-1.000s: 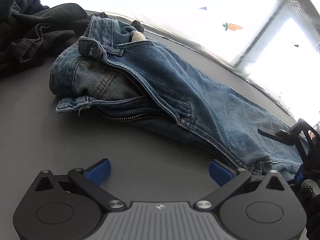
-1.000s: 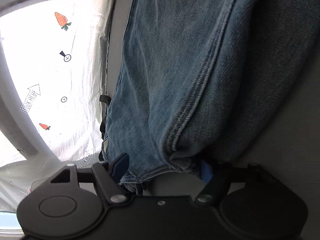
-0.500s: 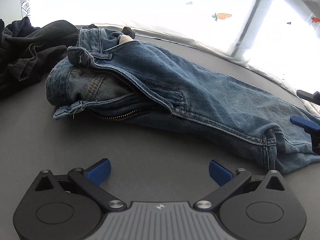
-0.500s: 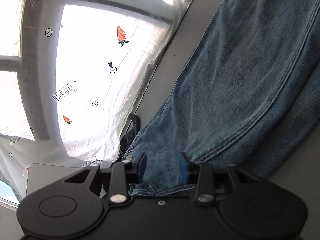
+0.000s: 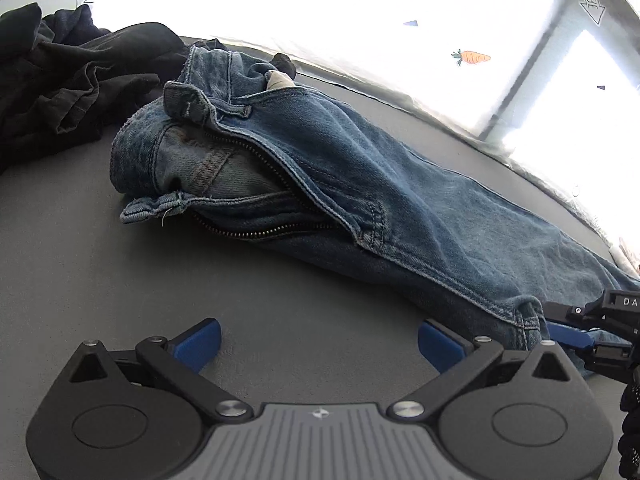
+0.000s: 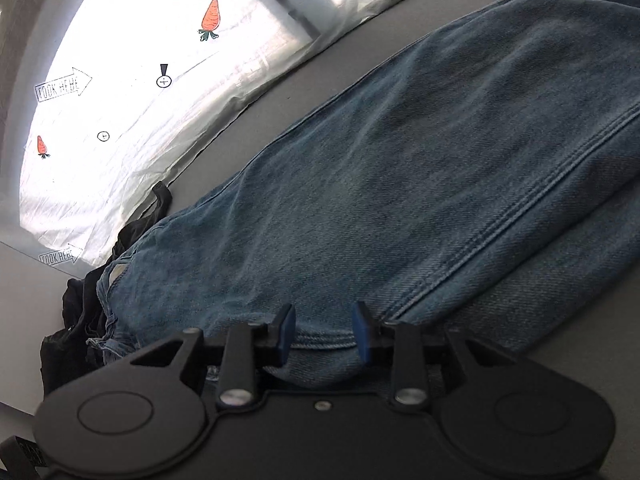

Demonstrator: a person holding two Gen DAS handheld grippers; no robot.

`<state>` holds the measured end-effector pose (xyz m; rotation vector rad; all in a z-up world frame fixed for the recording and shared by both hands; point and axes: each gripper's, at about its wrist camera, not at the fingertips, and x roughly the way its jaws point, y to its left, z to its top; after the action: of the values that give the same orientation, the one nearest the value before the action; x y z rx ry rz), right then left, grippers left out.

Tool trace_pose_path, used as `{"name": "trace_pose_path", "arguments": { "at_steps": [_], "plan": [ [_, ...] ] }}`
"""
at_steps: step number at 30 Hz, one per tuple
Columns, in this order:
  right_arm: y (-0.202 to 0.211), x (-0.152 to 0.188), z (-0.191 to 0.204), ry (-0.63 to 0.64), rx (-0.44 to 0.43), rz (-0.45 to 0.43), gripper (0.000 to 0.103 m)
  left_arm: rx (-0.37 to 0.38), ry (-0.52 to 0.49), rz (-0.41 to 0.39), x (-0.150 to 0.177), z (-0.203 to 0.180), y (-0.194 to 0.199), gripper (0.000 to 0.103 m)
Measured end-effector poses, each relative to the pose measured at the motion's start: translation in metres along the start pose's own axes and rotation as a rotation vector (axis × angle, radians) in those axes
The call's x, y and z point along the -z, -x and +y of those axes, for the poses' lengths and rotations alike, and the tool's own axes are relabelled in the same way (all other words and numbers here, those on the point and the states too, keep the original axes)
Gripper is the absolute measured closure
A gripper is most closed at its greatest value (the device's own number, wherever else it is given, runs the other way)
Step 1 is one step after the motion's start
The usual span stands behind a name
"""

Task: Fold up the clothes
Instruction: 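Grasp the jeans leg hems with the right tool and lift them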

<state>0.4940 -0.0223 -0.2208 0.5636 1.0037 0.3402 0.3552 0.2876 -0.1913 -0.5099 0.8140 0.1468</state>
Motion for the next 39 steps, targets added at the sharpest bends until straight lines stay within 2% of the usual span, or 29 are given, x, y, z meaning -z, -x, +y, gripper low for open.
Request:
{"name": "trace_pose_path", "arguments": {
  "at_steps": [2,5,8,11,14,18,22,24,26,30,33,35,39],
  "plan": [
    [-0.002,0.001,0.001,0.029,0.003,-0.01,0.07,0.051,0.138,-0.018,-0.006,0.016,0.003,0.0],
    [-0.002,0.002,-0.001,0.018,-0.009,-0.023,0.07,0.081,0.258,-0.04,-0.015,0.035,0.003,0.0],
    [0.0,0.002,-0.007,-0.004,-0.032,-0.027,0.07,0.06,0.314,-0.072,-0.027,0.044,-0.002,0.0],
    [0.003,0.002,-0.021,-0.093,-0.075,-0.03,0.071,0.036,0.368,-0.105,-0.04,0.053,-0.007,0.0],
    [0.002,0.001,-0.03,-0.137,-0.095,-0.028,0.078,0.014,0.425,-0.136,-0.052,0.063,-0.012,0.0],
    [0.002,0.002,-0.038,-0.191,-0.121,-0.03,0.081,0.036,0.54,-0.169,-0.062,0.078,-0.019,0.0],
    [0.002,0.007,-0.059,-0.321,-0.197,-0.035,0.081,0.048,0.572,-0.171,-0.073,0.083,-0.025,0.002],
    [0.001,0.011,-0.071,-0.393,-0.245,-0.033,0.082,0.044,0.587,-0.168,-0.076,0.085,-0.026,0.015],
    [-0.001,0.015,-0.084,-0.465,-0.293,-0.03,0.101,0.05,0.611,-0.167,-0.076,0.088,-0.024,0.046],
    [-0.004,0.024,-0.109,-0.607,-0.387,-0.024,0.103,0.083,0.607,-0.174,-0.076,0.091,-0.016,0.066],
    [-0.003,0.024,-0.108,-0.579,-0.391,-0.021,0.103,0.098,0.546,-0.199,-0.081,0.077,-0.006,0.074],
    [-0.002,0.024,-0.107,-0.563,-0.395,-0.019,0.103,0.11,0.47,-0.225,-0.088,0.062,0.001,0.076],
    [-0.001,0.025,-0.108,-0.553,-0.418,-0.015,0.103,0.129,0.253,-0.252,-0.102,0.017,0.015,0.077]
  ]
}}
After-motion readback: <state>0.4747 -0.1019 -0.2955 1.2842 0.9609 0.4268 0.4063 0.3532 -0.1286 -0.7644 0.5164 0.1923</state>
